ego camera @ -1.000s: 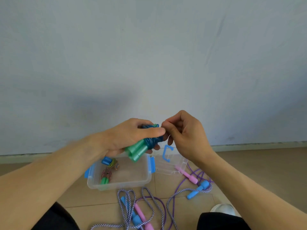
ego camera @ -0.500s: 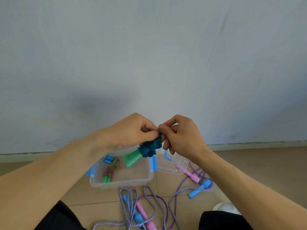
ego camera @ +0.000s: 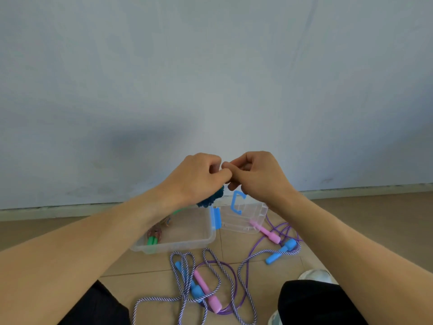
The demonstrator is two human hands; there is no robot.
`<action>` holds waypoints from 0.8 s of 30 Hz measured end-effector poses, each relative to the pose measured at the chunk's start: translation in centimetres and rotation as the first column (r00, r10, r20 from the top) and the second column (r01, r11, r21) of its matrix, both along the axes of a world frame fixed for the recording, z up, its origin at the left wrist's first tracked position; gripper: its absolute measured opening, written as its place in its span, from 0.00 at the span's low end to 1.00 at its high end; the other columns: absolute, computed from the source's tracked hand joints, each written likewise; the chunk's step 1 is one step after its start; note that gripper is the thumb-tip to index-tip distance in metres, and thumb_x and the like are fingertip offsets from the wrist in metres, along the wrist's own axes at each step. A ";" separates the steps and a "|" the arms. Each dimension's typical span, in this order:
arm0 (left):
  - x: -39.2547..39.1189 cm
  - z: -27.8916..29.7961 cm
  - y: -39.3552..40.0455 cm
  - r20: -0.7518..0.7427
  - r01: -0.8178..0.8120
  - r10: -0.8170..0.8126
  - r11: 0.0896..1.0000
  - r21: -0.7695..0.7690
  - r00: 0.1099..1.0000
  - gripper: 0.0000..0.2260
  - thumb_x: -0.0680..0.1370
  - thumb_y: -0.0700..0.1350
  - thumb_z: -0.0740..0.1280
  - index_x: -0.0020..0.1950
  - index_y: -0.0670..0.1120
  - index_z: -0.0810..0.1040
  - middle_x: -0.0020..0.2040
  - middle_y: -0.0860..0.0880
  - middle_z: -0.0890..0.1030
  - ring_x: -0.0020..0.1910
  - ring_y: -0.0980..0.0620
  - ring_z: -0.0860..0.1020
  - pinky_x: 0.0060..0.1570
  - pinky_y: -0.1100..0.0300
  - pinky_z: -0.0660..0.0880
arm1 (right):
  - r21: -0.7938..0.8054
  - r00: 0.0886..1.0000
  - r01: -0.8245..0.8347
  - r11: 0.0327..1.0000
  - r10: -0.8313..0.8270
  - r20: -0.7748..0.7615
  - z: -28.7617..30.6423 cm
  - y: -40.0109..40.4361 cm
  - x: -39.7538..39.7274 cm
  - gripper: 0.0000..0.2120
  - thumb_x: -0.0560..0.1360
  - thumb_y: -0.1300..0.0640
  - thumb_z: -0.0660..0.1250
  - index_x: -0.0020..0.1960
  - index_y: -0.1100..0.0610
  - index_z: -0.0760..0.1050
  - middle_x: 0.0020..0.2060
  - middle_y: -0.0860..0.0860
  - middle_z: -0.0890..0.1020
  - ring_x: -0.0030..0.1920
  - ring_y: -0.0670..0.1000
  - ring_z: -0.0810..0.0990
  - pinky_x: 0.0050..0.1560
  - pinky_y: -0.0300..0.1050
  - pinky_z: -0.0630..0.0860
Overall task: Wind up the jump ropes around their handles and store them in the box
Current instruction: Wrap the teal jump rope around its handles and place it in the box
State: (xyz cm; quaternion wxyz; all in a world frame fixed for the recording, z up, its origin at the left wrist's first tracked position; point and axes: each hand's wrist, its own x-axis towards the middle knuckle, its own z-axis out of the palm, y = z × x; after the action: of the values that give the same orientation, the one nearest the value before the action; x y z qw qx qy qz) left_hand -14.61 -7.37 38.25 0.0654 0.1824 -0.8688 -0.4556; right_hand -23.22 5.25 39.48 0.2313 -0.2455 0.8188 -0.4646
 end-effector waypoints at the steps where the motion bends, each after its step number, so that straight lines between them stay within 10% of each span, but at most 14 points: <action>1: -0.3 0.2 -0.1 0.053 -0.010 0.003 0.992 0.126 0.999 0.13 0.76 0.45 0.64 0.34 0.41 0.71 0.30 0.47 0.78 0.28 0.56 0.79 0.33 0.56 0.78 | 0.027 0.996 -0.009 1.000 0.011 -0.087 -0.2 -0.1 0.2 0.05 0.76 0.56 0.70 0.43 0.56 0.78 0.30 0.48 0.84 0.31 0.43 0.82 0.28 0.32 0.71; 4: -0.8 0.6 0.1 0.199 -0.022 -0.050 0.938 0.345 0.979 0.11 0.75 0.44 0.61 0.37 0.41 0.77 0.35 0.40 0.81 0.32 0.42 0.82 0.40 0.47 0.81 | 0.048 0.971 -0.005 0.999 0.016 -0.237 -0.7 -0.2 0.4 0.04 0.76 0.60 0.67 0.42 0.53 0.76 0.35 0.49 0.84 0.37 0.46 0.83 0.32 0.33 0.74; 10: -1.6 0.0 0.6 0.224 0.096 -0.111 0.993 0.075 0.968 0.25 0.81 0.49 0.54 0.33 0.39 0.81 0.30 0.47 0.83 0.25 0.51 0.76 0.33 0.58 0.77 | 0.019 0.988 0.060 0.998 -0.056 -0.147 -1.5 -0.1 0.0 0.06 0.78 0.54 0.68 0.44 0.55 0.76 0.35 0.50 0.84 0.35 0.46 0.83 0.35 0.36 0.77; 24: -1.8 -4.5 -0.8 0.198 0.212 -0.181 0.967 -0.144 0.963 0.21 0.83 0.54 0.56 0.35 0.47 0.78 0.30 0.52 0.82 0.30 0.54 0.79 0.35 0.59 0.75 | -0.072 0.960 0.231 0.970 -0.216 0.178 -5.0 -1.4 -1.8 0.08 0.80 0.54 0.65 0.47 0.58 0.74 0.35 0.53 0.84 0.26 0.46 0.81 0.34 0.41 0.78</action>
State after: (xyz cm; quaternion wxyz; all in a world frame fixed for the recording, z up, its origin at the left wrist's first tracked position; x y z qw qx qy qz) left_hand -16.43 -8.20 33.70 -0.0457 0.1302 -0.9194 -0.3683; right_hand -24.99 3.81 34.53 0.2342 -0.1215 0.7966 -0.5440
